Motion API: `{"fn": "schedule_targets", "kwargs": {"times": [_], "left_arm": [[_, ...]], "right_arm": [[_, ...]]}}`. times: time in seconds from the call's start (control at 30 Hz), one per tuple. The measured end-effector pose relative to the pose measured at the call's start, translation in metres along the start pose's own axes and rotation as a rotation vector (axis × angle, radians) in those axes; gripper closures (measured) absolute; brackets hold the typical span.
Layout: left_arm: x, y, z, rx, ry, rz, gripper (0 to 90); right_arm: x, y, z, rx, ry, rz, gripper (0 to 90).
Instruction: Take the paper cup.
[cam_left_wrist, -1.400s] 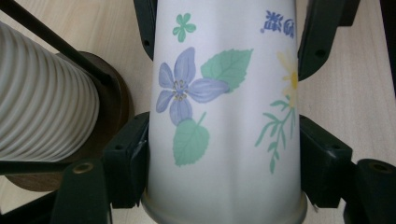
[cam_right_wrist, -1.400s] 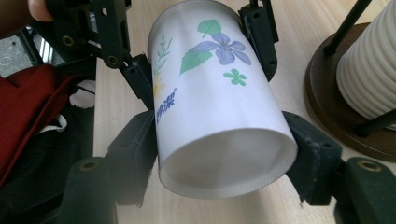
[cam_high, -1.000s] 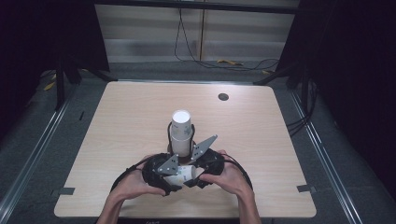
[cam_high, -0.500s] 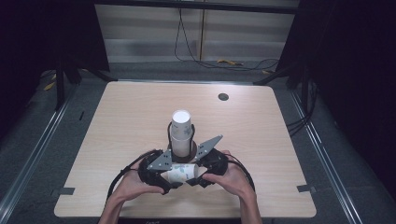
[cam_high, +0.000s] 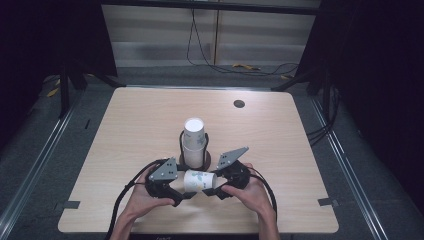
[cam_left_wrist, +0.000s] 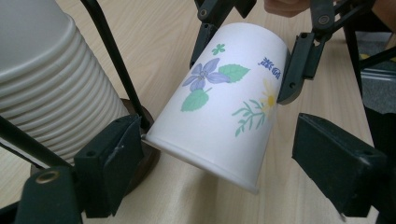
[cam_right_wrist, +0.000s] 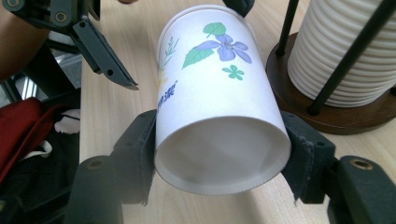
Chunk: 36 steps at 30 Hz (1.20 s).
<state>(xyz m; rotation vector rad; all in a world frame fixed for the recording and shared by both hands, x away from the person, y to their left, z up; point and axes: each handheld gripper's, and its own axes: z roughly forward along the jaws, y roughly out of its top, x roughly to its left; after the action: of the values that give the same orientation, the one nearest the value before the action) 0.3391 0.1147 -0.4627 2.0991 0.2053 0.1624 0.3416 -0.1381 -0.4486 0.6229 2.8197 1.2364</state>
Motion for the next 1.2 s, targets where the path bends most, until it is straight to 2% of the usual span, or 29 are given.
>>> {"fn": "schedule_targets", "kwargs": {"times": [0.1,0.23,0.33,0.43,0.6,0.73,0.93,1.03,1.2], "left_arm": [[0.0,-0.003,-0.002,-0.027,-0.005,-0.01,15.8],[-0.001,-0.006,-0.005,-0.076,0.007,-0.044,15.9],[-0.002,-0.01,-0.008,-0.088,0.013,-0.046,15.9],[-0.003,-0.014,-0.008,-0.128,0.006,-0.066,15.9],[-0.004,-0.02,-0.007,-0.138,0.02,-0.075,15.9],[-0.003,-0.021,-0.007,-0.144,0.014,-0.085,15.7],[-0.006,-0.021,-0.003,-0.15,0.006,-0.087,15.7],[-0.008,-0.023,-0.002,-0.184,0.026,-0.093,15.8],[-0.008,-0.026,-0.003,-0.199,0.034,-0.102,15.7]], "right_arm": [[-0.001,-0.005,-0.001,-0.033,0.005,0.008,35.5],[-0.002,-0.01,-0.002,-0.064,0.004,0.016,35.4],[-0.003,-0.015,-0.002,-0.105,0.012,0.027,35.4],[-0.003,-0.017,-0.001,-0.11,-0.002,0.041,35.5],[-0.004,-0.024,-0.002,-0.168,0.006,0.058,35.6],[-0.005,-0.029,-0.003,-0.203,0.027,0.059,35.7],[-0.005,-0.036,-0.002,-0.253,0.053,0.047,35.8],[-0.004,-0.038,-0.002,-0.283,0.06,0.032,35.8],[-0.003,-0.04,-0.002,-0.324,0.073,0.018,35.9]]}}
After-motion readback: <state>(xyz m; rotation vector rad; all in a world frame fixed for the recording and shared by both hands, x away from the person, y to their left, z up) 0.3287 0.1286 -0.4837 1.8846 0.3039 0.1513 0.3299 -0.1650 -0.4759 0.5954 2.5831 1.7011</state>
